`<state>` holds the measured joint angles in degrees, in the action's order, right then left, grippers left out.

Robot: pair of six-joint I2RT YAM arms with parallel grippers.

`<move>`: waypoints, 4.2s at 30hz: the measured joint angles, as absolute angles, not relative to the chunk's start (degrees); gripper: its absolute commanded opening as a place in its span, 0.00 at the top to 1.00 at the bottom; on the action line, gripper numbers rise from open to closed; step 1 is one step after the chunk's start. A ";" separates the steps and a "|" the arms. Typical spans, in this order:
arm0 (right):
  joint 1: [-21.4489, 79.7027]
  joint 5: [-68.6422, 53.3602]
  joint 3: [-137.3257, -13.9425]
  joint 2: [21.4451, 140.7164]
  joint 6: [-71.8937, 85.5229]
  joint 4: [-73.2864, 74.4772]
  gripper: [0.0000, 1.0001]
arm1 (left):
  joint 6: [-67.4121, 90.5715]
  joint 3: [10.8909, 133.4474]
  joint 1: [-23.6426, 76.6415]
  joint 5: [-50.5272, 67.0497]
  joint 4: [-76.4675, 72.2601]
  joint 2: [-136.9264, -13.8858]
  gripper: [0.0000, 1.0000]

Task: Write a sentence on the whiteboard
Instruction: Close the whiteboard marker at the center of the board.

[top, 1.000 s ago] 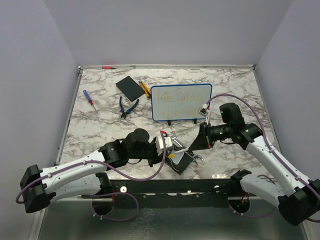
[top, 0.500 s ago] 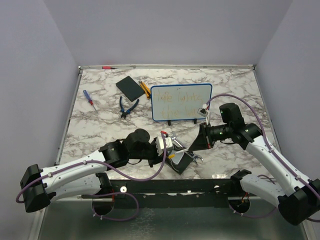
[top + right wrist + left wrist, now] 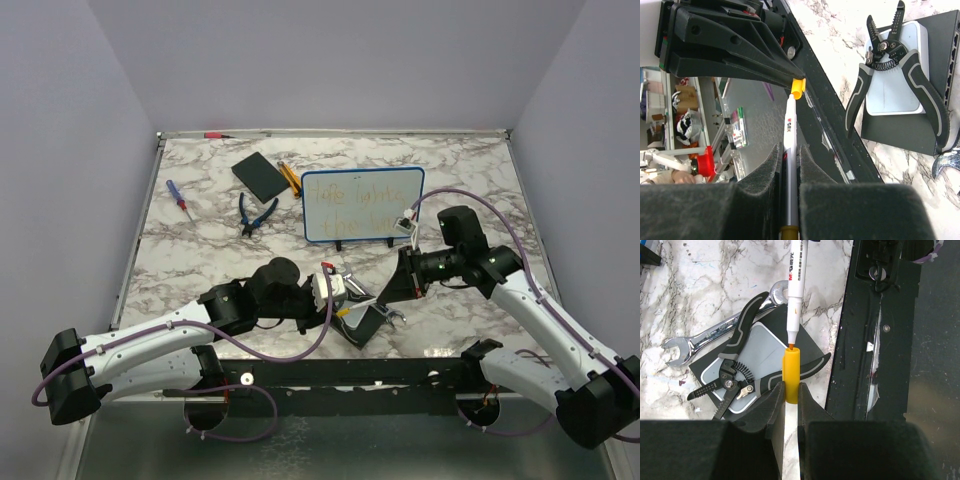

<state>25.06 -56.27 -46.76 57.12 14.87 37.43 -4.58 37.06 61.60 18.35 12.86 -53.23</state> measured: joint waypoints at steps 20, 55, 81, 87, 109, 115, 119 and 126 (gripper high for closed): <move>25.56 -56.49 -46.74 59.22 14.85 37.45 1.00 | -4.60 37.06 61.60 17.89 12.86 -53.12 1.00; 30.87 -58.35 -46.74 66.59 16.80 30.46 1.00 | -4.95 37.06 61.65 16.75 14.61 -52.31 1.00; 39.09 -54.00 -45.47 70.28 25.08 17.37 0.99 | -2.59 36.12 62.00 11.99 21.56 -46.89 1.00; 40.56 -53.45 -45.21 71.70 26.15 15.55 1.00 | -2.44 35.73 62.00 11.88 22.96 -46.33 1.00; 43.57 -52.56 -43.94 74.76 29.76 9.69 0.99 | -1.28 34.57 62.00 11.44 25.87 -44.97 1.00; 43.86 -52.31 -43.40 74.98 30.50 8.51 0.99 | -1.02 34.24 61.89 11.42 25.87 -44.86 1.00; 44.23 -51.99 -42.83 75.00 31.11 7.33 1.00 | -0.75 34.04 61.89 11.42 25.91 -44.82 1.00; 44.31 -51.46 -42.57 75.00 31.44 6.90 0.99 | -0.62 33.95 61.67 11.46 25.87 -44.82 1.00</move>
<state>44.31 -51.46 -42.57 75.00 31.44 6.90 -0.62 33.95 61.67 11.46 25.87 -44.82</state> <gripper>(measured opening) 0.101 0.112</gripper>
